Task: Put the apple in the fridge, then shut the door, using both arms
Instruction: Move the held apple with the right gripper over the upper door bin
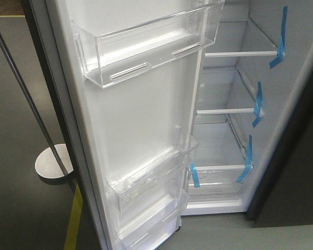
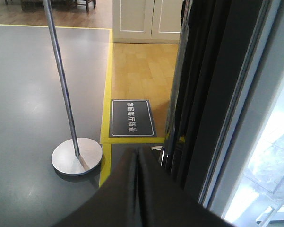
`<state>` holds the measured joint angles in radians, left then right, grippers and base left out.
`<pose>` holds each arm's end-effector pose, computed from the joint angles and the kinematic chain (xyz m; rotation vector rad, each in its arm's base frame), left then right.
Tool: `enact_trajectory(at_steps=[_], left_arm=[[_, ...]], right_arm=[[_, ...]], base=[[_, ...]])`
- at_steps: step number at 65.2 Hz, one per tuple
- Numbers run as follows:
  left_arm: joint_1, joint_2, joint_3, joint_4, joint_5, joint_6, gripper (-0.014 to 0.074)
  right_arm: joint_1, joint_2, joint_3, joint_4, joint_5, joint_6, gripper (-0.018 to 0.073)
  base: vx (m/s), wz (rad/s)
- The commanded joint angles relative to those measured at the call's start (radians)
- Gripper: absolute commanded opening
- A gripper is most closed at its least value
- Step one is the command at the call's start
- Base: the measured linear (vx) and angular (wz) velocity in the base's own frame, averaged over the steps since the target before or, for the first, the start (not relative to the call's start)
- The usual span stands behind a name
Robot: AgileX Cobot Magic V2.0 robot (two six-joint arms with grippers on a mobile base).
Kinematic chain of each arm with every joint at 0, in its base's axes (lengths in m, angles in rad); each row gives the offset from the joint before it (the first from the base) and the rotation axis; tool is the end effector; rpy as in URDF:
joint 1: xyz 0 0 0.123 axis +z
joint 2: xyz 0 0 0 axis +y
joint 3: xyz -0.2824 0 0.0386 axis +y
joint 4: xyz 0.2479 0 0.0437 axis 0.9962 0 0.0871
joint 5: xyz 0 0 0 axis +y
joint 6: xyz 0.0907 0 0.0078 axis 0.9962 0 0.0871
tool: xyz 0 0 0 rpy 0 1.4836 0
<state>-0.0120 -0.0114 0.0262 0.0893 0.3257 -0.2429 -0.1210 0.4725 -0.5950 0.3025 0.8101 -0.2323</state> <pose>0.0538 0.0020 0.1756 -0.1534 1.8173 -0.0943 0.0830 0.0097 0.3110 -0.0188 2.1364 0.1506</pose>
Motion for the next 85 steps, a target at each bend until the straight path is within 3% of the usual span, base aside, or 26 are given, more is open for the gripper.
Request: enact_trajectory(at_steps=[1,85], left_arm=[[-0.001,-0.014,0.02,-0.003,-0.073,-0.006,-0.0005],[-0.001,-0.014,0.02,-0.003,-0.073,-0.006,-0.0005]], right_arm=[[-0.003,0.005,-0.029,0.017,-0.071,-0.002,0.0087],[-0.003,0.005,-0.029,0.017,-0.071,-0.002,0.0087]], base=[[0.04,0.0],[0.02,0.0]])
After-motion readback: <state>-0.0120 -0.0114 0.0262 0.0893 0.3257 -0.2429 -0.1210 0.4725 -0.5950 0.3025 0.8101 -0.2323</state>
